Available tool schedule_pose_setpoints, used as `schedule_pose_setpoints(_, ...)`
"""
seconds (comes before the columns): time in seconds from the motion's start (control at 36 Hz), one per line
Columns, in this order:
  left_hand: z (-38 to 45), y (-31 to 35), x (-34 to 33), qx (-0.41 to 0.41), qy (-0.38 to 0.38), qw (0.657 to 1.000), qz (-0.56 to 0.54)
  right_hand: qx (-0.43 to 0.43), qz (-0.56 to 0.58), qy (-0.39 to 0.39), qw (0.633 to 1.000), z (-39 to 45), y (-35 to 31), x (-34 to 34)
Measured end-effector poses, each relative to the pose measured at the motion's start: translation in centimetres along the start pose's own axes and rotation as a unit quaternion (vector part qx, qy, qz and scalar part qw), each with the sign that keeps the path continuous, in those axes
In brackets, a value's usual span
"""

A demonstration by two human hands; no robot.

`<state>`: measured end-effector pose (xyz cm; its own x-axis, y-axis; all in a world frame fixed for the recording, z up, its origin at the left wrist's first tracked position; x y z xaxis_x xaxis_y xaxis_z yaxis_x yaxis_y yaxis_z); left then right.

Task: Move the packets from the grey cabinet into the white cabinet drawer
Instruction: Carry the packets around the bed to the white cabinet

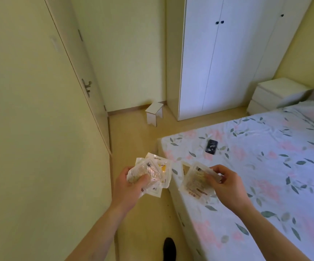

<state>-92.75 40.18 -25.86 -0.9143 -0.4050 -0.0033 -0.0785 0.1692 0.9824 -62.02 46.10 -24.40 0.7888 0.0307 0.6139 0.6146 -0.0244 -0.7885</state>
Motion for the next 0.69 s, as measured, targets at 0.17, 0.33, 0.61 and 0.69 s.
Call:
schedule_pose_setpoints(0.17,10.6,2.0,0.5,0.013,0.022,1.000,-0.002,-0.005,0.023,-0.024,0.999,11.5,-2.1,-4.0)
schedule_pose_setpoints(0.33,20.4,5.2,1.8,0.001,0.055,0.998,0.008,0.030,0.031,-0.070,0.997,22.3,-8.3,-7.7)
schedule_pose_setpoints(0.61,37.6,7.7,3.1,-0.010,0.058,0.998,0.001,0.042,0.007,-0.088,0.995,37.5,-14.4,-14.1)
schedule_pose_setpoints(0.69,43.8,8.3,3.4,-0.008,0.041,0.999,-0.004,0.035,0.010,-0.075,0.997,42.1,-15.8,-16.0)
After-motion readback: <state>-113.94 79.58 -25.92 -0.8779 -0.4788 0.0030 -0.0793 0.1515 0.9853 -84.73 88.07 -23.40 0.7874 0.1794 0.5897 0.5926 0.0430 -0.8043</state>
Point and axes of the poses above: each hand's wrist, its own z-axis towards the middle knuckle, its own x-axis out of the back of the hand, y = z × x, the point moved 7 cm from there along z, towards the middle knuckle, and after that the axes turned 9 degrees about -z, right-handed, at the moved point
